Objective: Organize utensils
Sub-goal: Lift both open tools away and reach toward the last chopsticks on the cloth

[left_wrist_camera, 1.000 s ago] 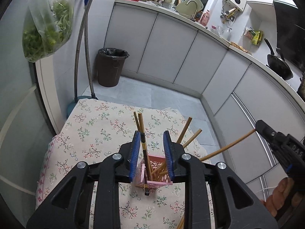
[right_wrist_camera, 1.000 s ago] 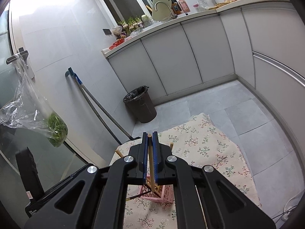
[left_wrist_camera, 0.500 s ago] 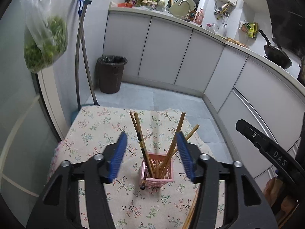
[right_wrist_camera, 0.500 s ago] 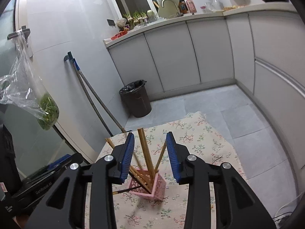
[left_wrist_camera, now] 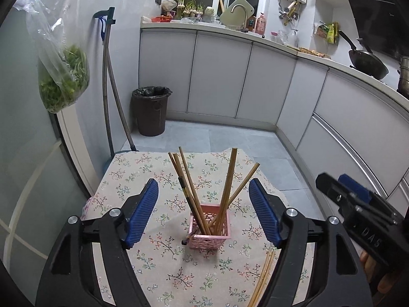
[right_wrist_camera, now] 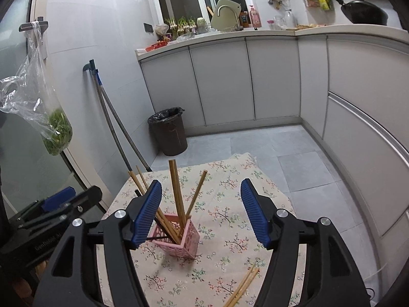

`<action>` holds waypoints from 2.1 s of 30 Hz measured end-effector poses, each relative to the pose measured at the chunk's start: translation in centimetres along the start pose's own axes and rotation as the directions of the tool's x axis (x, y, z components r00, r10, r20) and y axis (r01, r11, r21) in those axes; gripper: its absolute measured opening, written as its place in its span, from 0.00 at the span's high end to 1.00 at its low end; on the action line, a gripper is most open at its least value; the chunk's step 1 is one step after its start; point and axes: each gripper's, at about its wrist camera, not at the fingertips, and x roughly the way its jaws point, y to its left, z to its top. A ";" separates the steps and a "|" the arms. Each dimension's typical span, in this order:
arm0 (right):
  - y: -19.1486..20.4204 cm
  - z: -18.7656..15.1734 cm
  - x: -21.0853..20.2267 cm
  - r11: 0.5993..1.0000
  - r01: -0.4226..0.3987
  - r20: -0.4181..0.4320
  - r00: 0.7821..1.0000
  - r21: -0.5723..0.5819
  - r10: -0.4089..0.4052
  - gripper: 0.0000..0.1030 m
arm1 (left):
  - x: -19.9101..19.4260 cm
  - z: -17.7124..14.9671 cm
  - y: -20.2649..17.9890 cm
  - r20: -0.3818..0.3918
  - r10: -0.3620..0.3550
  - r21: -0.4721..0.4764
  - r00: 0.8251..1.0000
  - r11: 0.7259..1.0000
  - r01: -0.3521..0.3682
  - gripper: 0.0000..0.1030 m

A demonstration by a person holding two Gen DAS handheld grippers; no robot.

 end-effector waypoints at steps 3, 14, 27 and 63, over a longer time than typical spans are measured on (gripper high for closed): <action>-0.5 -0.3 -0.3 0.999 0.040 0.000 0.999 0.006 -0.040 0.26 | -0.4 -0.1 -0.1 0.005 -0.007 0.003 1.000 1.000 0.007 0.27; -2.6 -1.0 -0.6 0.993 0.111 -0.010 0.994 0.040 -0.111 0.07 | -1.4 -0.7 -1.7 0.026 -0.017 0.040 1.000 0.999 0.016 0.07; -6.8 -3.0 -1.4 0.978 0.151 -0.070 0.987 0.144 -0.142 0.07 | 0.3 -1.7 -3.9 -0.042 -0.049 0.099 0.998 0.994 0.053 0.07; -25.2 -16.0 -1.1 0.430 0.273 -0.334 0.940 0.861 0.072 0.07 | 19.6 -14.9 -17.1 -0.689 0.002 0.290 0.725 0.917 0.274 0.07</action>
